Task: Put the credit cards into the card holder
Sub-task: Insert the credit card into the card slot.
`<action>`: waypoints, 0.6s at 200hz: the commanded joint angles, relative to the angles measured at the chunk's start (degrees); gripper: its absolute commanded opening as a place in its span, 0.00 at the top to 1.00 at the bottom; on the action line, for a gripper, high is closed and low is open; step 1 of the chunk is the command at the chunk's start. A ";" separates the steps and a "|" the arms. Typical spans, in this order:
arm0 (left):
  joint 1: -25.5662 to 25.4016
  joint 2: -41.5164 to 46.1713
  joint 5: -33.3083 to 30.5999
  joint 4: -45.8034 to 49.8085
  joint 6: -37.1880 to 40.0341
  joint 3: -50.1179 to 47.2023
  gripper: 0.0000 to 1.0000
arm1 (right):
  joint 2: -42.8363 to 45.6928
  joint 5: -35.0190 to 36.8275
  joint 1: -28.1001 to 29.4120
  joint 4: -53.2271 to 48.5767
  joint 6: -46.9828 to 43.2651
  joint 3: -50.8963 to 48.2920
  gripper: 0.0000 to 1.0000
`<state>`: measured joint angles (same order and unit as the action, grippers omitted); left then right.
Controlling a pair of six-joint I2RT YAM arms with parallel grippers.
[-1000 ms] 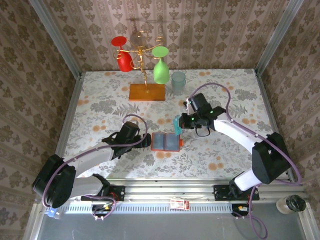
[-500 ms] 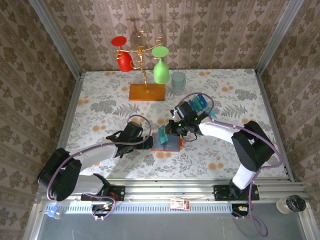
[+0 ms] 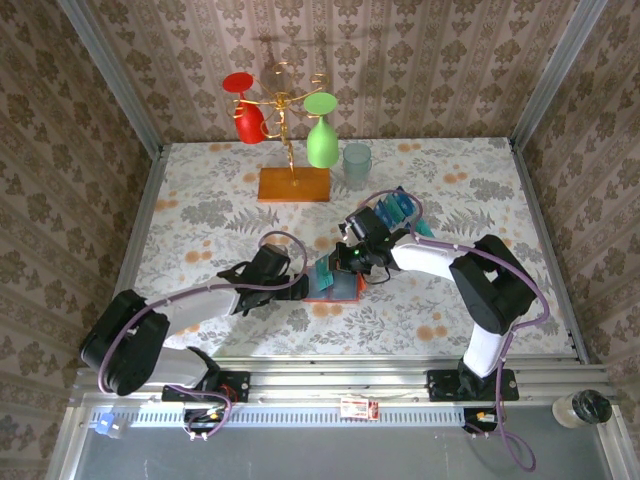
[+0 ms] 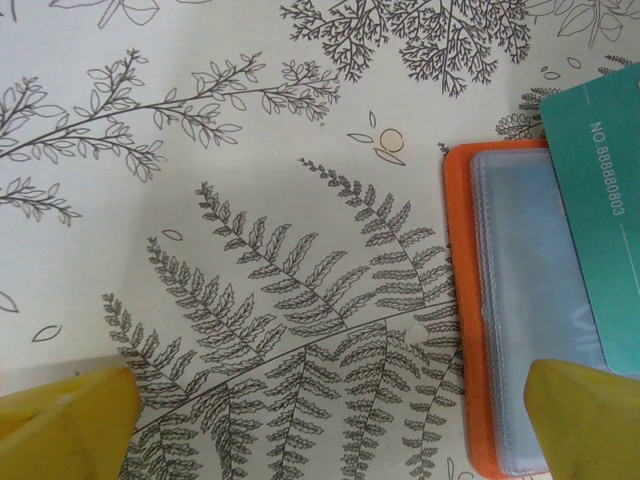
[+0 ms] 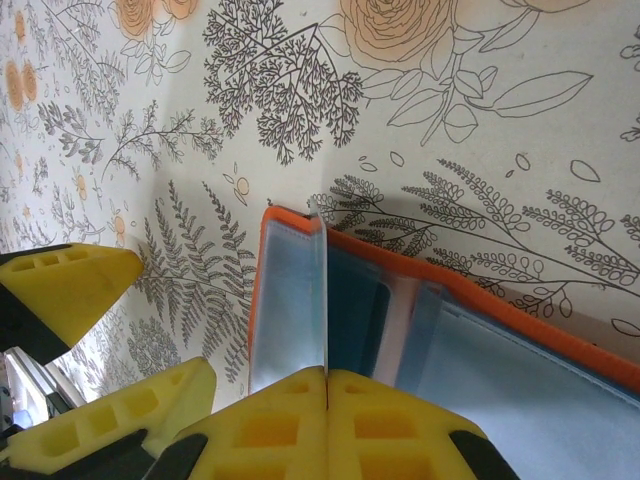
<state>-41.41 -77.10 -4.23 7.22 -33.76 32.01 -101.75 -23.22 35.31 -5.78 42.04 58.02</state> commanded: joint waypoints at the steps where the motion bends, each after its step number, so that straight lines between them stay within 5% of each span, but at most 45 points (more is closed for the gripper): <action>1: -0.65 -0.91 0.45 -1.07 1.06 1.54 0.00 | -0.98 -0.96 0.44 0.33 0.24 -0.43 1.00; 120: -2.09 -3.91 0.11 -3.01 1.48 1.65 0.00 | -1.12 -1.06 0.45 0.33 0.15 -0.82 1.00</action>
<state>-42.78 -79.42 -4.67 5.72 -33.34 32.38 -101.75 -23.22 35.42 -5.76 42.04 58.00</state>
